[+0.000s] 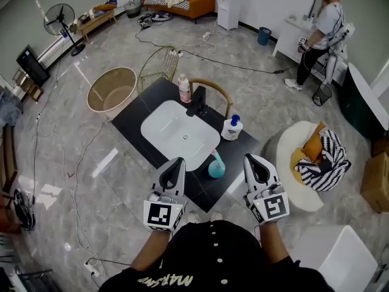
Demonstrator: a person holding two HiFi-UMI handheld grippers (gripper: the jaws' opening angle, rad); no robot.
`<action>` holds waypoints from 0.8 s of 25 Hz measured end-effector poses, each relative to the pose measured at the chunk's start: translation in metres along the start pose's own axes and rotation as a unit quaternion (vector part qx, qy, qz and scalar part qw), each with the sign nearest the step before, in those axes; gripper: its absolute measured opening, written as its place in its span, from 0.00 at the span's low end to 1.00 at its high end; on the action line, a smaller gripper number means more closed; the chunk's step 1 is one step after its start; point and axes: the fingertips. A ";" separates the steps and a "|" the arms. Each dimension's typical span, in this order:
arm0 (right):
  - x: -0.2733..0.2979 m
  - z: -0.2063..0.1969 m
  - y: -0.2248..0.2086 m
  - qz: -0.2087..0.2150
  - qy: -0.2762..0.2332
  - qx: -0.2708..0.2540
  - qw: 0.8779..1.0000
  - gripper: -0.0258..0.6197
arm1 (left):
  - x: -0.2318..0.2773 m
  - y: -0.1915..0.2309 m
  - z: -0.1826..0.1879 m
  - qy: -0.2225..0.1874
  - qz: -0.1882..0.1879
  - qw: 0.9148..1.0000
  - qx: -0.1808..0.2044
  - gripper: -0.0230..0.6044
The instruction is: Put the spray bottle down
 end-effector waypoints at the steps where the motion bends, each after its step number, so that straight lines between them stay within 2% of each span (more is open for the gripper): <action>1: 0.001 0.000 0.000 0.001 -0.001 0.001 1.000 0.03 | 0.000 0.001 0.000 0.000 0.002 1.000 0.000 0.06; 20: 0.016 -0.006 0.006 0.014 -0.004 0.007 1.000 0.03 | -0.003 0.008 -0.004 0.005 0.012 1.000 0.006 0.06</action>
Point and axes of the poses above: the fingertips, and each gripper's own axes: x forward along the fingers, y to its left, z out of its top, and after that the axes turned 5 degrees about z, right-handed
